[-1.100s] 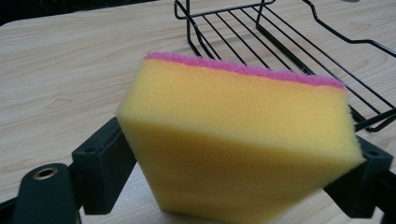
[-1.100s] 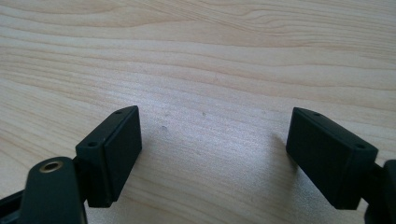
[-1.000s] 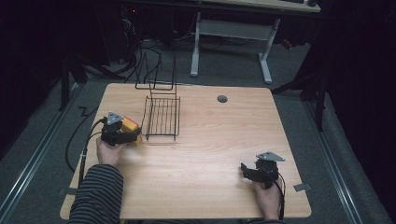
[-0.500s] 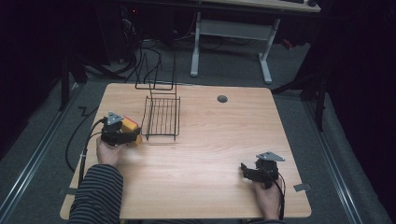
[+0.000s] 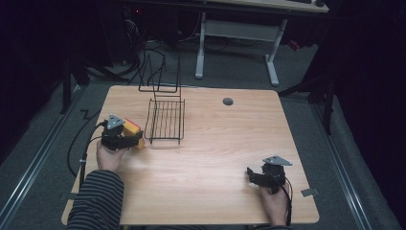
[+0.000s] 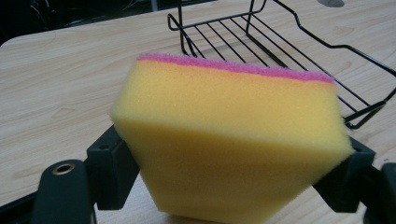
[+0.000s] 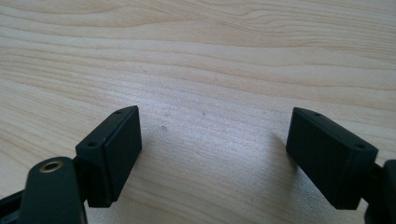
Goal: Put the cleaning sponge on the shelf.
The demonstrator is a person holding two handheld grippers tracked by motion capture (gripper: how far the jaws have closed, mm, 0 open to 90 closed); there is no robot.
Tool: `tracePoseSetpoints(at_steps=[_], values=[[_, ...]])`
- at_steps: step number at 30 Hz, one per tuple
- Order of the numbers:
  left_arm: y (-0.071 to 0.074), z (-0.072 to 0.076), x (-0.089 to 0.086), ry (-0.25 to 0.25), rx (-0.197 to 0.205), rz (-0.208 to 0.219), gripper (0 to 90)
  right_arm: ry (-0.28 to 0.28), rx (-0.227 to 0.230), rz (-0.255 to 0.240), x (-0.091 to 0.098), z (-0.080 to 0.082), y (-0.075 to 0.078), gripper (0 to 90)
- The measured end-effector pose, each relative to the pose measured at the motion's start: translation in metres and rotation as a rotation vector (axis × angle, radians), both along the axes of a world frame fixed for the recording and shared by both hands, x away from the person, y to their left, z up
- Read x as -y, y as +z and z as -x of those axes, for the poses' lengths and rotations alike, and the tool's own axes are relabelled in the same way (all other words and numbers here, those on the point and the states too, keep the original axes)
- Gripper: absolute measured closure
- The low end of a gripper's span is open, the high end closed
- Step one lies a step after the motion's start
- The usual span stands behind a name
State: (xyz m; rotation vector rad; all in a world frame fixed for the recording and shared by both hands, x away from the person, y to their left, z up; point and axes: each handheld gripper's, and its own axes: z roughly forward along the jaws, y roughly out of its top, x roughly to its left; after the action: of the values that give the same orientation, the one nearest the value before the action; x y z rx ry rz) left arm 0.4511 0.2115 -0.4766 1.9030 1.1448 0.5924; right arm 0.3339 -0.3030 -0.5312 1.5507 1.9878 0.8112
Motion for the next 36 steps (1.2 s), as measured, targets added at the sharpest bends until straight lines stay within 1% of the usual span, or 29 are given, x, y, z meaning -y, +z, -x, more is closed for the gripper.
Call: tracePoseSetpoints(at_steps=[5,7,12,17,21,23,26,27,28,34,36], values=[[0.006,0.005,0.0,-0.006,0.009,-0.001,22.0,-0.001,-0.001,-0.002,0.0,0.0,0.0,18.4],[0.01,0.009,0.0,-0.017,0.01,0.021,22.1,-0.002,-0.001,-0.002,0.0,0.0,0.0,18.4],[0.015,0.014,-0.001,-0.025,0.002,0.042,22.2,-0.001,-0.001,-0.001,0.0,0.0,0.0,18.4],[0.019,0.017,-0.001,-0.031,0.009,0.041,22.3,-0.001,-0.001,-0.001,0.0,0.0,0.0,18.4],[0.025,0.02,0.003,-0.048,0.013,0.024,22.3,-0.001,-0.001,-0.002,0.0,0.0,0.0,18.4],[0.029,0.021,0.006,-0.056,0.02,0.028,22.3,-0.001,-0.001,-0.001,0.0,0.0,0.0,18.4],[0.033,0.022,0.008,-0.065,0.021,0.022,22.3,-0.001,-0.001,-0.001,0.0,0.0,0.0,18.4],[0.034,0.023,0.01,-0.068,0.028,0.026,22.3,-0.001,-0.001,-0.001,0.0,0.0,0.0,18.4],[0.037,0.024,0.011,-0.075,0.027,0.037,22.3,-0.001,0.0,0.0,0.0,0.0,0.0,18.4],[0.044,0.025,0.014,-0.085,0.032,0.048,22.3,-0.001,-0.001,-0.001,0.0,0.0,0.0,18.4],[0.048,0.025,0.018,-0.098,0.036,0.049,22.3,-0.001,0.0,0.0,0.0,0.0,0.0,18.3]])
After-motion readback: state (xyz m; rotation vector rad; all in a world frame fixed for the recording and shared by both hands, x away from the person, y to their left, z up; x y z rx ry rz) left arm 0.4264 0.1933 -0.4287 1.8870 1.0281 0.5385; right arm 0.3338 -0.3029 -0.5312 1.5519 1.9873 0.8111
